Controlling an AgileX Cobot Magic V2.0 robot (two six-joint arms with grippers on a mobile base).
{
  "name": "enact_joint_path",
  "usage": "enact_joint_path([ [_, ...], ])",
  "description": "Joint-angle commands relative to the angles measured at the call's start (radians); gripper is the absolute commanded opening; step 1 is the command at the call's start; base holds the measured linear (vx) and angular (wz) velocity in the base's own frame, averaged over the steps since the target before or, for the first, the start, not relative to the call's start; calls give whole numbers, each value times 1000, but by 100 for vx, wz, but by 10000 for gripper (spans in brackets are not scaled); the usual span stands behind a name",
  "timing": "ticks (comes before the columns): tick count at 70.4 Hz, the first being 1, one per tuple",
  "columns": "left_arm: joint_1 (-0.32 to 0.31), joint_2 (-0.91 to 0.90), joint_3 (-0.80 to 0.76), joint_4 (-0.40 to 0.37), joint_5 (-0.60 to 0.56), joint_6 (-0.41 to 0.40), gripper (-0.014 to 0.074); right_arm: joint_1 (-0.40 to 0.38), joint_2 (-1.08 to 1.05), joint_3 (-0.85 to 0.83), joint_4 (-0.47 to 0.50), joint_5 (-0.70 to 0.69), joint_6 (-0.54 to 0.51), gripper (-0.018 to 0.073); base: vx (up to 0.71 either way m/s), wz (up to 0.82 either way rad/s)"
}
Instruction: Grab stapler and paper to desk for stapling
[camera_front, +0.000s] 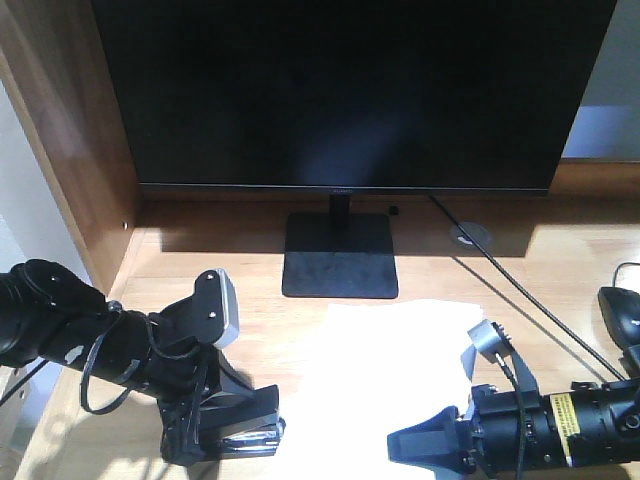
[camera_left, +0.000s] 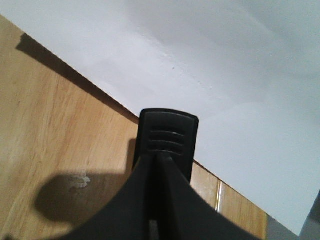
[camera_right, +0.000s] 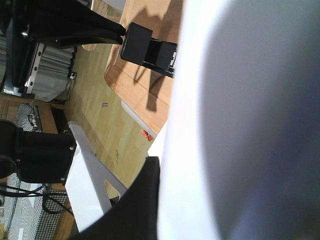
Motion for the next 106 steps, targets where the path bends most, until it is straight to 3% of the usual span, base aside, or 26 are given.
enact_joint_path([
  [1, -4, -29, -21, -41, 30, -1, -6, 3, -5, -17, 53, -92, -44, -3, 0, 0],
  [18, -4, -29, -21, -41, 30, -1, -6, 11, 32, -18, 85, -109, -71, -3, 0, 0],
  [41, -4, -29, -21, -41, 30, -1, -6, 182, 95, -132, 91, -39, -9, -3, 0, 0],
  [60, -4, -29, -21, -41, 30, -1, -6, 180, 125, -168, 62, -63, 34, -3, 0, 0],
  [75, -4, -29, -21, -41, 30, -1, -6, 180, 125, -166, 68, -252, -64, -3, 0, 0],
  [106, -4, -29, -21, -41, 30, -1, -6, 180, 8, -166, -24, -253, -133, -3, 0, 0],
])
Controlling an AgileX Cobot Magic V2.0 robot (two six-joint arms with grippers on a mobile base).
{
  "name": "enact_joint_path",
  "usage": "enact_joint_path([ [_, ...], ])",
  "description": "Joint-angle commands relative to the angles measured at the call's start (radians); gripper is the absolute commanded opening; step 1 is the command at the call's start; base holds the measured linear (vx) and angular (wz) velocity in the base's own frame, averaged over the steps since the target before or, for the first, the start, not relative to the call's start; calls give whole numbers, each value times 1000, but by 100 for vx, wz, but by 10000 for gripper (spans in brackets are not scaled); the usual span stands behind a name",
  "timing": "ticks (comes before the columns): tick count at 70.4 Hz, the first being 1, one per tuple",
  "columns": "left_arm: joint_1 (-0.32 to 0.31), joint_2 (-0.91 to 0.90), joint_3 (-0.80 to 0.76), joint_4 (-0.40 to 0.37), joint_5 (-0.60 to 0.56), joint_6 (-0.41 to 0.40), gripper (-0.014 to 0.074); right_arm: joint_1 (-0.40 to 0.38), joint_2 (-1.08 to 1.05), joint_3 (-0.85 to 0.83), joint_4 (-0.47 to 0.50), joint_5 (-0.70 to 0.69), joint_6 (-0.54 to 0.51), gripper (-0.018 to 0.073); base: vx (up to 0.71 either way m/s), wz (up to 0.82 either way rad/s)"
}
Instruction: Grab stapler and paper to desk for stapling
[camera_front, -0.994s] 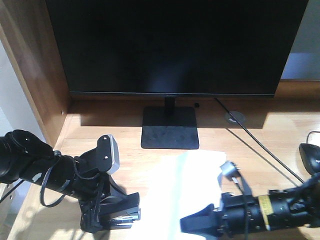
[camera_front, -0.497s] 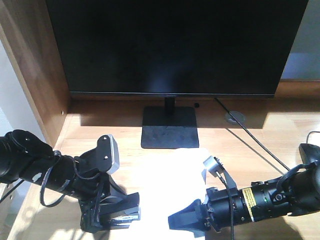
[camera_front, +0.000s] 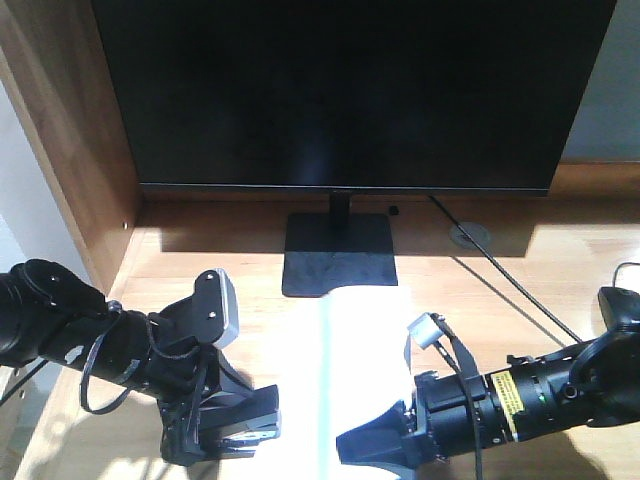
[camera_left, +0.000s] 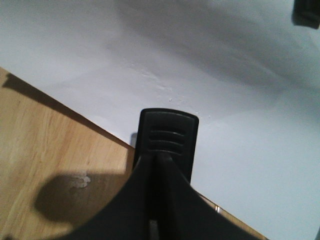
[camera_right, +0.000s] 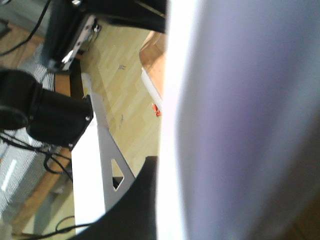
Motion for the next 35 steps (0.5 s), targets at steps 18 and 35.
enact_joint_path([
  [18, -4, -29, -21, -41, 29, -1, -6, 0, -56, -14, -6, -51, 77, -3, 0, 0],
  [35, -4, -29, -21, -41, 29, -1, -6, 0, -56, -14, -11, 117, 130, -3, 0, 0],
])
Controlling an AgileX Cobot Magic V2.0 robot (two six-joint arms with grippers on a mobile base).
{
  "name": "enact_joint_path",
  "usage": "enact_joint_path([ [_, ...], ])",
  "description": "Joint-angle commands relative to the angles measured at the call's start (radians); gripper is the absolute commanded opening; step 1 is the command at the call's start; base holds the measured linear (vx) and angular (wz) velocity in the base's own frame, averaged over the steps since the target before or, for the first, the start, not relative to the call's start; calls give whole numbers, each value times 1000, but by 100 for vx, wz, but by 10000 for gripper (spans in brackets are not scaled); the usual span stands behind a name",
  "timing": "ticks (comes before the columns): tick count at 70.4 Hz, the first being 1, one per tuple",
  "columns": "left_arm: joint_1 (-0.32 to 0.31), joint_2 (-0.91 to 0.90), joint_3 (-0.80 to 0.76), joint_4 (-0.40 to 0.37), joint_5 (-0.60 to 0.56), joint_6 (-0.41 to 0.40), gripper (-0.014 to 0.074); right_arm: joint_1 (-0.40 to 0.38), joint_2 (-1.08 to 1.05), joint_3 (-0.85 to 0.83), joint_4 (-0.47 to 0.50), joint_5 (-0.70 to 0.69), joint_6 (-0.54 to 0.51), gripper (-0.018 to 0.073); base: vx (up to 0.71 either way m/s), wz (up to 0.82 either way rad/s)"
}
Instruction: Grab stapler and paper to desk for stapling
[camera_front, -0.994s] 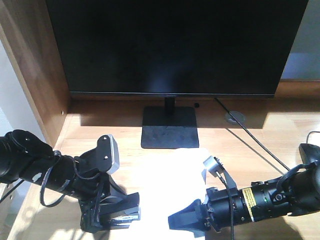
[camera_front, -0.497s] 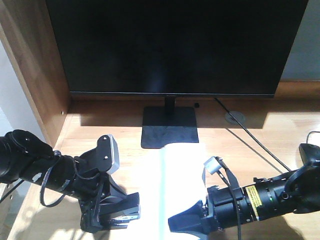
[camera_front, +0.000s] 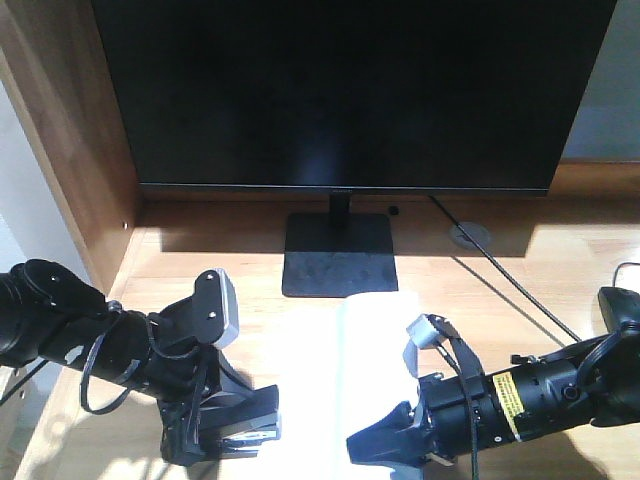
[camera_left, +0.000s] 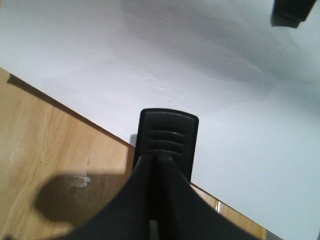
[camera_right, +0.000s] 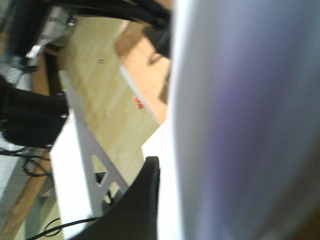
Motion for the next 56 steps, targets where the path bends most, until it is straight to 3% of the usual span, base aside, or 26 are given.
enact_joint_path([
  [1, -4, -29, -21, -41, 29, -1, -6, -1, -38, -14, 26, -2, 4, -3, 0, 0],
  [15, -4, -29, -21, -41, 29, -1, -6, -1, -20, -15, 94, -16, -8, -3, 0, 0],
  [38, -4, -29, -21, -41, 29, -1, -6, -1, 40, -15, 143, -319, -123, -3, 0, 0],
  [48, -4, -29, -21, -41, 29, -1, -6, -1, 29, -15, 111, -315, -143, -3, 0, 0],
  [56, -4, -29, -21, -41, 29, -1, -6, -2, 29, -15, 109, -209, -89, -3, 0, 0],
])
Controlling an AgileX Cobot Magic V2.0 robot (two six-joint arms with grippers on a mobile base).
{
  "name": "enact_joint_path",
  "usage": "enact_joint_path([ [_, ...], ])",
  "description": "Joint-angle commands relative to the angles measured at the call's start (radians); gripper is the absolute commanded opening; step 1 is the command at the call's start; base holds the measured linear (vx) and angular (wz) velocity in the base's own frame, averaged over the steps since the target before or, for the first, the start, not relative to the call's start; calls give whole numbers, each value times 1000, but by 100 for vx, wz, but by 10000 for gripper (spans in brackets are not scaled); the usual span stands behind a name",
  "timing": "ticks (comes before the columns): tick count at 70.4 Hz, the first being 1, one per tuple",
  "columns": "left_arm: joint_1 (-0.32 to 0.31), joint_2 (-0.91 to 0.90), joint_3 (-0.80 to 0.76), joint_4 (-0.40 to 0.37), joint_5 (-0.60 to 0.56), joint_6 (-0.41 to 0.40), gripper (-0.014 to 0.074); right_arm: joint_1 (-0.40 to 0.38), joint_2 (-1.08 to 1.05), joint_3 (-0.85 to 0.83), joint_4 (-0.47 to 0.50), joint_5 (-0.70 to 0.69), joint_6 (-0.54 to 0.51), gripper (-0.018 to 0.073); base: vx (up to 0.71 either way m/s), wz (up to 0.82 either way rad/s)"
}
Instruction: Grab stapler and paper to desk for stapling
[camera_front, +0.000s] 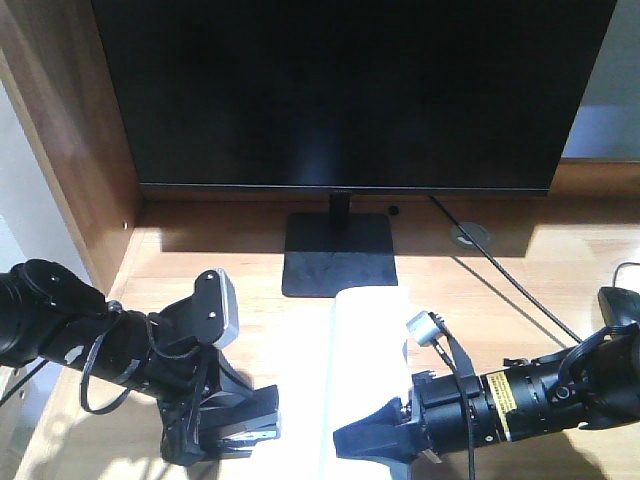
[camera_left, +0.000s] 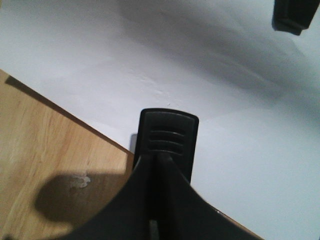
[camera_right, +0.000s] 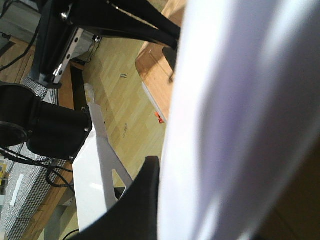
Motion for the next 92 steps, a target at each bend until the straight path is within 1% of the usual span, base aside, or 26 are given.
enact_joint_path([
  [1, -4, -29, -21, -41, 29, -1, -6, -2, -42, -15, 14, -66, 42, -3, 0, 0],
  [5, -4, -29, -21, -41, 29, -1, -6, -2, -42, -15, 17, 10, 87, -3, 0, 0],
  [9, -4, -29, -21, -41, 29, -1, -6, -2, -42, -15, 17, 49, 95, -3, 0, 0],
  [22, -4, -29, -21, -41, 29, -1, -6, -2, -42, -15, 36, 29, 84, -3, 0, 0],
  [33, -4, -29, -21, -41, 29, -1, -6, -2, -42, -15, 82, 28, 84, -3, 0, 0],
  [40, -4, -29, -21, -41, 29, -1, -6, -2, -42, -15, 102, -6, 84, -3, 0, 0],
  [54, -4, -29, -21, -41, 29, -1, -6, -2, -42, -15, 113, -123, 79, -3, 0, 0],
  [67, -4, -29, -21, -41, 29, -1, -6, -1, -42, -15, 114, -139, 79, -3, 0, 0],
  [77, -4, -29, -21, -41, 29, -1, -6, -1, -42, -15, 110, -189, 77, -3, 0, 0],
  [92, -4, -29, -21, -41, 29, -1, -6, -1, -42, -15, 40, -193, 67, -3, 0, 0],
])
